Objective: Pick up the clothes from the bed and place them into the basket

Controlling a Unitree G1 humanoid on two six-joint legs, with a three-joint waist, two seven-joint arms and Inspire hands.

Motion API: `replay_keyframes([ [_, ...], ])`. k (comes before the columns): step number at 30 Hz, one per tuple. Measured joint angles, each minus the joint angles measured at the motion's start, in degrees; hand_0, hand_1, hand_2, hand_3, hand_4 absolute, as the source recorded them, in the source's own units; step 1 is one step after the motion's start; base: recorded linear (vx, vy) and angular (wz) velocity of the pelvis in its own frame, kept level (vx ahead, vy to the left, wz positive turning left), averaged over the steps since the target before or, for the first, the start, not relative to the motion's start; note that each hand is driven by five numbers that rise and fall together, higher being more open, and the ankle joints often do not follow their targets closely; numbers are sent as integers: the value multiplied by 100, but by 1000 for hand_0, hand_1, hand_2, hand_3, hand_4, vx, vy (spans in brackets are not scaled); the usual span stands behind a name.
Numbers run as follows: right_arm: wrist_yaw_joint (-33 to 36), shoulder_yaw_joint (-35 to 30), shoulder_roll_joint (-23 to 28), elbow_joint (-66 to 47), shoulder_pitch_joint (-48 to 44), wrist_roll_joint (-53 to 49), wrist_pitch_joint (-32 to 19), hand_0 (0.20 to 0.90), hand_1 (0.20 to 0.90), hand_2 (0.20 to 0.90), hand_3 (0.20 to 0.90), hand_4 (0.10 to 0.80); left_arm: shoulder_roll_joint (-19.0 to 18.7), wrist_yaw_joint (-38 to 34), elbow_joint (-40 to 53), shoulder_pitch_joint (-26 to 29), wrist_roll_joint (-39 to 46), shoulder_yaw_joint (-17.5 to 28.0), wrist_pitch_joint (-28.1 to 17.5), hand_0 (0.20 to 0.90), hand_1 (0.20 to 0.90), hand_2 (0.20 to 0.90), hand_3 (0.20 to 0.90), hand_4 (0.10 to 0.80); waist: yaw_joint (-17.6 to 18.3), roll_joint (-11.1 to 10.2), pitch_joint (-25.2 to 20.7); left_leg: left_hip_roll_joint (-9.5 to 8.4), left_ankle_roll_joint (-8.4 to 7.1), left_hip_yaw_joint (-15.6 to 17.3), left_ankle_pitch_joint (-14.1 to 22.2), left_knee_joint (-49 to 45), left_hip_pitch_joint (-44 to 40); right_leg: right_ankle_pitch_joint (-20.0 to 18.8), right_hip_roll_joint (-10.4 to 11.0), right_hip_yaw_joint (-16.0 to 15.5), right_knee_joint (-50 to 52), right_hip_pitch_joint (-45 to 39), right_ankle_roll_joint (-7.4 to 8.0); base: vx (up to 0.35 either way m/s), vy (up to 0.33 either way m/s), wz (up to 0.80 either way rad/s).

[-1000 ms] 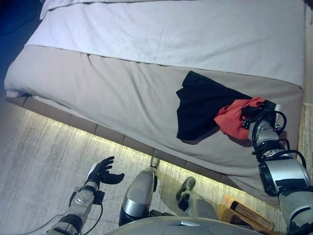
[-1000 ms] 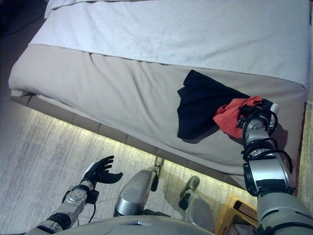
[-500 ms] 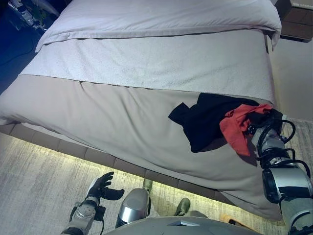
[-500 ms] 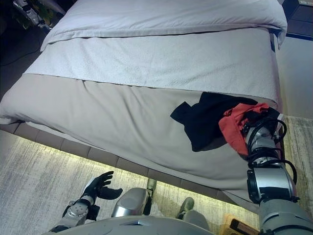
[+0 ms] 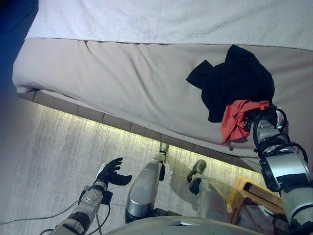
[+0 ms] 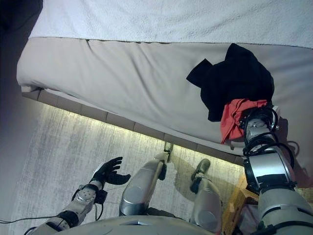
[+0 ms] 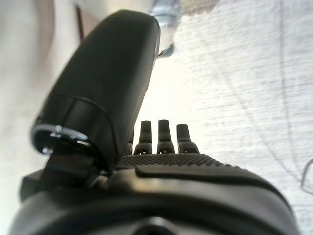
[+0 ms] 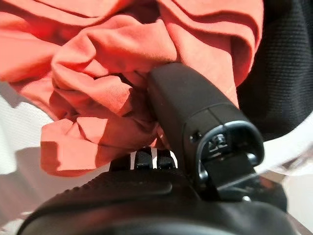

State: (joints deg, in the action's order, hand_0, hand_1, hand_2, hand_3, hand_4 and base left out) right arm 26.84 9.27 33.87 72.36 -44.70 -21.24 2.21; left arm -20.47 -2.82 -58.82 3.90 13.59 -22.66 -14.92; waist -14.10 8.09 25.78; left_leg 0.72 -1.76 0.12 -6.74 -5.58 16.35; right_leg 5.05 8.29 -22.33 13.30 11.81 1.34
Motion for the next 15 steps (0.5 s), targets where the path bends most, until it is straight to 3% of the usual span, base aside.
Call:
replay_keyframes([
  [5, 424, -47, -256, -1005, 649, 318, -375, 900, 900, 900, 900, 800, -1, 5, 282, -14, 3, 12, 0, 900, 900, 900, 900, 800, 60, -19, 11, -10, 35, 176, -23, 104, -180, -2, 33, 155, 49, -27, 2, 14, 72, -14],
  [9, 559, 198, -541, -1761, 1300, 732, -489, 900, 900, 900, 900, 800, 1, -2, 501, 23, 27, 64, -15, 900, 900, 900, 900, 800, 321, -64, 19, 9, 77, 232, -58, 224, -348, -19, 1, 197, -14, -141, 30, -2, -10, -8],
  [15, 541, 296, -916, -1855, 1951, 737, -517, 900, 900, 900, 900, 800, 3, -7, 356, 0, 30, 126, -5, 900, 900, 900, 900, 800, 511, -351, -117, 69, 73, 284, -62, 396, -613, -47, -120, 262, -296, -416, 56, -6, -9, -7],
])
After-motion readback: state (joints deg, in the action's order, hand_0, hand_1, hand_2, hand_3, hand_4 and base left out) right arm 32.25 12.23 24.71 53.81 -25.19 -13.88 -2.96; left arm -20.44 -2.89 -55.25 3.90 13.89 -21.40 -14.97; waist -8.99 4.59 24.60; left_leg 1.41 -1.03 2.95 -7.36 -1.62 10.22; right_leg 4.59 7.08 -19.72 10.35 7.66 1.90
